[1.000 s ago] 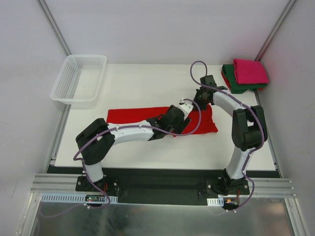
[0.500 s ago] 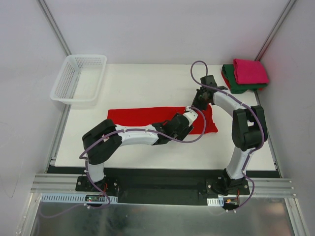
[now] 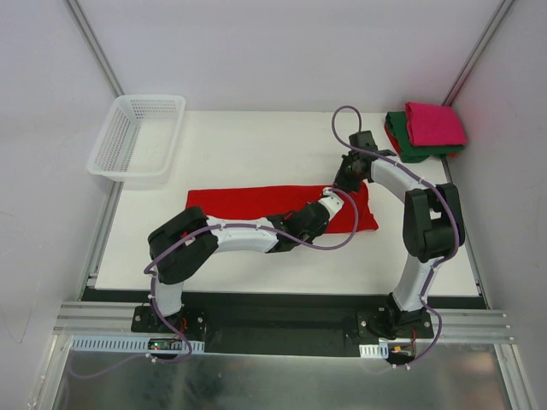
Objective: Fold and stack the t-shirts
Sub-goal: Fold the other side of the tshirt into a rectangle
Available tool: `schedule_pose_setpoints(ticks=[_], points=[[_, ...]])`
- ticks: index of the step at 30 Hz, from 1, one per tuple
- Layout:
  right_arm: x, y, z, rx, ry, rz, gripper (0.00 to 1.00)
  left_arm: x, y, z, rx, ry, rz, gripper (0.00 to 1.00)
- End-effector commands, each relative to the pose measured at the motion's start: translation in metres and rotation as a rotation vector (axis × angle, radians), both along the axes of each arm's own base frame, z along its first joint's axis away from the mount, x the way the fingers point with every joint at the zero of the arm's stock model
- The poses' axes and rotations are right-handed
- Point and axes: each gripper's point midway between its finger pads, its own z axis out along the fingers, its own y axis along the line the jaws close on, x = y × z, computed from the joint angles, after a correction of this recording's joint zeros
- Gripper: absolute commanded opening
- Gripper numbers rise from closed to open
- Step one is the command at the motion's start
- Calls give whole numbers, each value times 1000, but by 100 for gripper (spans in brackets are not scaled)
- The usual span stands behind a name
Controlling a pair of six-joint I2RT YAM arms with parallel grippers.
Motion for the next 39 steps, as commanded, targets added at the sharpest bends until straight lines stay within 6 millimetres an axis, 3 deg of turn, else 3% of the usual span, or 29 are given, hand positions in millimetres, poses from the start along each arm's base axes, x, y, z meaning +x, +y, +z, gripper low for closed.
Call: schedule_pose_setpoints(ticks=[1, 8, 9, 11, 13, 39], points=[[3, 0, 1, 7, -12, 15, 1, 6, -1, 15, -28, -38, 17, 10], [3, 0, 1, 10, -11, 15, 1, 9, 1, 29, -43, -64, 23, 8], [3, 0, 1, 9, -11, 15, 1, 9, 0, 30, -44, -65, 20, 12], [3, 0, 1, 9, -11, 16, 1, 8, -1, 31, -48, -65, 17, 32], [2, 0, 0, 9, -8, 16, 1, 8, -4, 31, -56, -59, 13, 41], [2, 0, -3, 14, 2, 19, 1, 4, -26, 13, -7, -71, -42, 41]])
